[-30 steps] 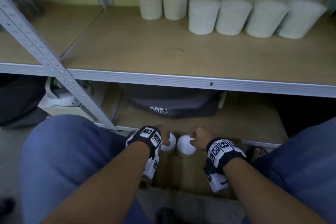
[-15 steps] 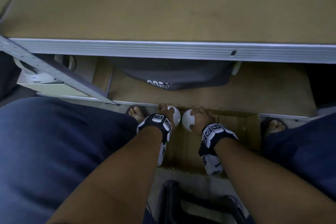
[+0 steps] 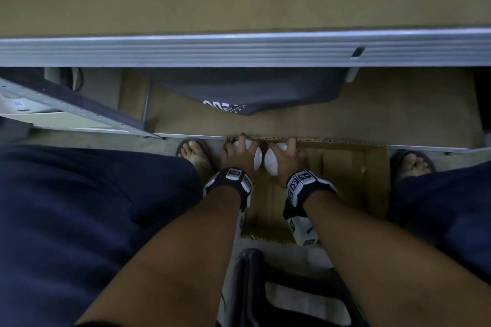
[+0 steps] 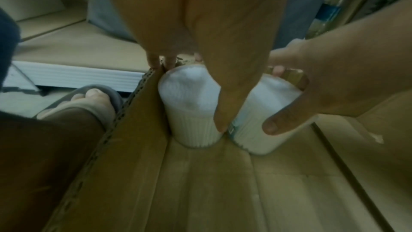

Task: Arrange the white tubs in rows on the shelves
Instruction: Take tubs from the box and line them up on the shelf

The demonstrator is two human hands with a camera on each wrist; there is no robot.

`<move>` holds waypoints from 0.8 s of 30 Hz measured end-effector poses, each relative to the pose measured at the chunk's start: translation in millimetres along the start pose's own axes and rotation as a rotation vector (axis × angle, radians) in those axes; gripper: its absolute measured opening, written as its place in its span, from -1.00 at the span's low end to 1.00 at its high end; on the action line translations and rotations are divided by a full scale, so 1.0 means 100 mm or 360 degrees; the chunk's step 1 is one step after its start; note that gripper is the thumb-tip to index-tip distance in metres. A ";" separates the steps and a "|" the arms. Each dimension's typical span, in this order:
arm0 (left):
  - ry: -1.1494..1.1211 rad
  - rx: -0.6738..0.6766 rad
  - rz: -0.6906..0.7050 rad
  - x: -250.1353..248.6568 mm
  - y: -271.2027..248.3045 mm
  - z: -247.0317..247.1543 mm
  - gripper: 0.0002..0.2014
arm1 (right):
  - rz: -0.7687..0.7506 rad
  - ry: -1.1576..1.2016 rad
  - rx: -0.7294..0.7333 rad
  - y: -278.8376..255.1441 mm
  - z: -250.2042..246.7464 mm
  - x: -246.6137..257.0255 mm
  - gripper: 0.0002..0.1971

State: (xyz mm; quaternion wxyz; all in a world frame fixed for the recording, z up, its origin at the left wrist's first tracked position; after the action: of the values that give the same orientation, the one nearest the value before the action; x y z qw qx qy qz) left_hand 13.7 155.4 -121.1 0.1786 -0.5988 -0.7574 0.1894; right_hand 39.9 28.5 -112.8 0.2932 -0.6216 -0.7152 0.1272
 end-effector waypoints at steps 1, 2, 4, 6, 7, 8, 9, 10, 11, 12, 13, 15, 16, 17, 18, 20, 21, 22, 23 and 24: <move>-0.0032 0.0009 -0.0024 0.03 0.03 0.07 -0.40 | -0.0002 -0.0014 -0.0013 0.01 0.01 0.01 -0.20; -0.0092 0.0057 -0.0019 0.03 0.03 0.12 -0.42 | -0.0004 -0.0034 -0.0030 0.02 0.01 0.01 -0.21; 0.0039 -0.0197 -0.0013 -0.03 0.01 -0.03 -0.51 | -0.0007 -0.0068 -0.0059 0.03 0.02 0.02 -0.21; 0.0126 -0.0307 0.0017 -0.07 -0.02 -0.13 -0.53 | 0.0001 -0.0076 -0.0053 0.03 0.04 0.03 -0.19; 0.0126 -0.0320 0.0061 -0.07 -0.03 -0.13 -0.50 | 0.0009 -0.0070 -0.0048 0.03 0.04 0.04 -0.19; 0.0116 -0.0308 0.0079 -0.06 -0.04 -0.11 -0.47 | 0.0014 -0.0063 -0.0047 0.03 0.04 0.04 -0.20; 0.0095 -0.0298 0.0068 -0.05 -0.04 -0.11 -0.46 | 0.0012 -0.0053 -0.0050 0.03 0.04 0.05 -0.20; 0.0075 -0.0308 0.0068 -0.05 -0.06 -0.13 -0.46 | 0.0009 -0.0047 -0.0050 0.03 0.03 0.05 -0.21; 0.0060 -0.0303 0.0072 -0.05 -0.07 -0.15 -0.47 | 0.0005 -0.0039 -0.0048 0.03 0.02 0.05 -0.21; 0.0046 -0.0289 0.0070 -0.05 -0.08 -0.17 -0.46 | -0.0002 -0.0030 -0.0043 0.02 0.00 0.05 -0.22; 0.0047 -0.0248 0.0069 -0.04 -0.09 -0.18 -0.42 | -0.0007 -0.0031 -0.0045 0.00 -0.02 0.04 -0.24; 0.0042 -0.0143 0.0068 -0.02 -0.13 -0.23 -0.29 | -0.0004 -0.0047 -0.0065 -0.03 -0.09 0.02 -0.32; 0.0022 -0.0081 0.0071 -0.01 -0.16 -0.28 -0.24 | 0.0003 -0.0053 -0.0072 -0.06 -0.14 0.01 -0.35; -0.0002 -0.0033 0.0066 -0.01 -0.19 -0.33 -0.20 | 0.0013 -0.0064 -0.0062 -0.08 -0.19 -0.01 -0.36; -0.0024 0.0005 0.0064 -0.01 -0.22 -0.38 -0.18 | 0.0024 -0.0071 -0.0045 -0.11 -0.25 -0.02 -0.36; -0.0069 0.0059 0.0061 -0.01 -0.31 -0.50 -0.15 | 0.0038 -0.0083 -0.0009 -0.16 -0.37 -0.03 -0.36; -0.0086 0.0063 0.0061 -0.01 -0.35 -0.56 -0.13 | 0.0029 -0.0099 -0.0003 -0.19 -0.43 -0.02 -0.34; -0.0098 0.0055 0.0063 -0.01 -0.39 -0.64 -0.12 | 0.0013 -0.0124 0.0001 -0.23 -0.49 -0.02 -0.32; -0.0112 0.0040 0.0071 -0.02 -0.43 -0.73 -0.13 | -0.0002 -0.0149 -0.0005 -0.27 -0.56 0.00 -0.30; -0.0136 0.0018 0.0085 -0.03 -0.47 -0.84 -0.14 | -0.0017 -0.0161 -0.0017 -0.31 -0.63 0.01 -0.29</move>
State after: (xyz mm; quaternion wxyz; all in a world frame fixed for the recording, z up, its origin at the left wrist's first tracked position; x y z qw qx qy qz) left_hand 16.5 148.6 -25.1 0.1442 -0.6092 -0.7470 0.2238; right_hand 51.2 12.2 -44.9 0.2541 -0.6120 -0.7332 0.1531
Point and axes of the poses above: each hand's wrist, its own y-axis towards the middle knuckle, its own z-axis out of the palm, x = y × z, the point moved 3 cm from there along y, towards the middle knuckle, and after that the axes turned 12 degrees about -x, right-handed, at the moved point
